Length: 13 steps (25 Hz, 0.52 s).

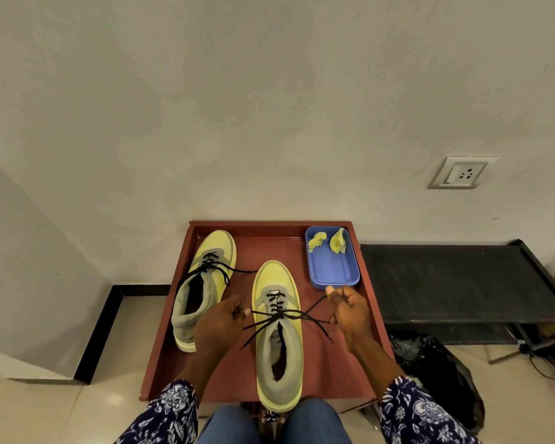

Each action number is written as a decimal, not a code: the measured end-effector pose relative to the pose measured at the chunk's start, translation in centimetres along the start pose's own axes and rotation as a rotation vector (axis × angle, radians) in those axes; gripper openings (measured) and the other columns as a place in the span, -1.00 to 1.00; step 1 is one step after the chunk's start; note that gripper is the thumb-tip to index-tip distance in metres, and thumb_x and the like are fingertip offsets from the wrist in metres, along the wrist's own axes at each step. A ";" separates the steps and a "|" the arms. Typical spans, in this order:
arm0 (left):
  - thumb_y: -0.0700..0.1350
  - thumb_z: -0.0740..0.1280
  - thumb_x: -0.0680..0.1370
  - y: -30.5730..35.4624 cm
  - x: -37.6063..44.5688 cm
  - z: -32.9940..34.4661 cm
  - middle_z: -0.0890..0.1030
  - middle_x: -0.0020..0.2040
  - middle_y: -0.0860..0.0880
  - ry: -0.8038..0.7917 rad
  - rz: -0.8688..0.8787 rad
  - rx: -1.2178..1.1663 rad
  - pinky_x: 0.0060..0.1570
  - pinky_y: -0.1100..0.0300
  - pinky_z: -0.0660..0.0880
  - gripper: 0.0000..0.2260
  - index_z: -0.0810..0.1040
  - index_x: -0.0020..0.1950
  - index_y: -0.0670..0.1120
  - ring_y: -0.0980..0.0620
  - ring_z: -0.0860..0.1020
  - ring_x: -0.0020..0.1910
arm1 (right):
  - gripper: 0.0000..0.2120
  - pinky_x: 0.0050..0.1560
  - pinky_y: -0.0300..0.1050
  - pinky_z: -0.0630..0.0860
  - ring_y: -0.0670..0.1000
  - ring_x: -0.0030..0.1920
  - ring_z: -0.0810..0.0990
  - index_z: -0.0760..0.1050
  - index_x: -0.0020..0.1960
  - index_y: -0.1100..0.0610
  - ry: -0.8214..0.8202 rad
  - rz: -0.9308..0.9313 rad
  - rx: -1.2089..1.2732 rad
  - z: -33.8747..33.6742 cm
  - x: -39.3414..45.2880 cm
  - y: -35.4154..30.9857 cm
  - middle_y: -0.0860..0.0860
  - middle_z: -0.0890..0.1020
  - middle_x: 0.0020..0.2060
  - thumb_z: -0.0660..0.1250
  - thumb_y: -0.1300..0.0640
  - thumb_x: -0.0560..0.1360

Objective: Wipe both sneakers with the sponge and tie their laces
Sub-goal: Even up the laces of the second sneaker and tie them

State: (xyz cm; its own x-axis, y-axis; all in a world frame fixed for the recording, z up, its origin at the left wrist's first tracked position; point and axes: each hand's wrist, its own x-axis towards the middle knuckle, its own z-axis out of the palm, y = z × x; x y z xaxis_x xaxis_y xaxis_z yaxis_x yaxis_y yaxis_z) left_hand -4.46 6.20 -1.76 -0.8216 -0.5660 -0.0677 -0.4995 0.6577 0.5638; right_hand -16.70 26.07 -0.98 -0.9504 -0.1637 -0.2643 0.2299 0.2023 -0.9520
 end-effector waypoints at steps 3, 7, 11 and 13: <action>-0.02 0.24 0.55 -0.3 0.1 -0.1 0.58 -0.29 -0.01 -0.011 -0.003 0.008 -0.35 0.16 0.37 -0.81 0.46 -0.17 -0.13 -0.02 0.53 -0.28 | -0.69 -0.43 -0.15 0.32 -0.03 -0.44 0.26 0.29 -0.35 0.16 0.008 0.017 0.032 0.0 -0.2 -0.2 0.05 0.30 -0.46 0.28 0.17 0.53; -0.02 0.25 0.54 -0.3 0.2 0.3 0.55 -0.31 0.00 -0.026 -0.017 -0.019 -0.31 0.13 0.40 -0.81 0.44 -0.18 -0.12 -0.01 0.52 -0.30 | -0.72 -0.42 -0.17 0.32 -0.02 -0.45 0.27 0.35 -0.33 0.17 0.029 0.064 0.045 0.2 -0.5 0.1 0.04 0.32 -0.47 0.28 0.15 0.53; -0.04 0.26 0.53 -0.1 -0.1 1.1 0.51 -0.34 -0.02 0.005 -0.067 -0.079 -0.31 0.14 0.39 -0.81 0.41 -0.20 -0.13 -0.04 0.51 -0.30 | -0.76 -0.28 -0.04 0.51 -0.06 -0.48 0.33 0.42 -0.28 0.17 0.037 0.178 0.105 0.5 -0.7 0.7 -0.02 0.34 -0.50 0.27 0.11 0.54; -0.04 0.26 0.54 -0.3 -0.2 1.5 0.52 -0.33 -0.05 -0.018 -0.057 -0.111 -0.31 0.13 0.39 -0.80 0.41 -0.19 -0.15 -0.07 0.51 -0.29 | -0.76 -0.18 0.00 0.54 -0.04 -0.45 0.40 0.44 -0.28 0.17 0.024 0.220 0.116 0.3 -0.6 1.1 0.00 0.38 -0.50 0.27 0.11 0.54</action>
State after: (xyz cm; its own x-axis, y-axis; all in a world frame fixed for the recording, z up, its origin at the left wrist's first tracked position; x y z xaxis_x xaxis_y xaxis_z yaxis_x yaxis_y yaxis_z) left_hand -4.55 6.90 -3.11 -0.7980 -0.5913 -0.1162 -0.5129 0.5653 0.6461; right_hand -15.80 26.09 -1.88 -0.8793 -0.1049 -0.4646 0.4527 0.1185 -0.8837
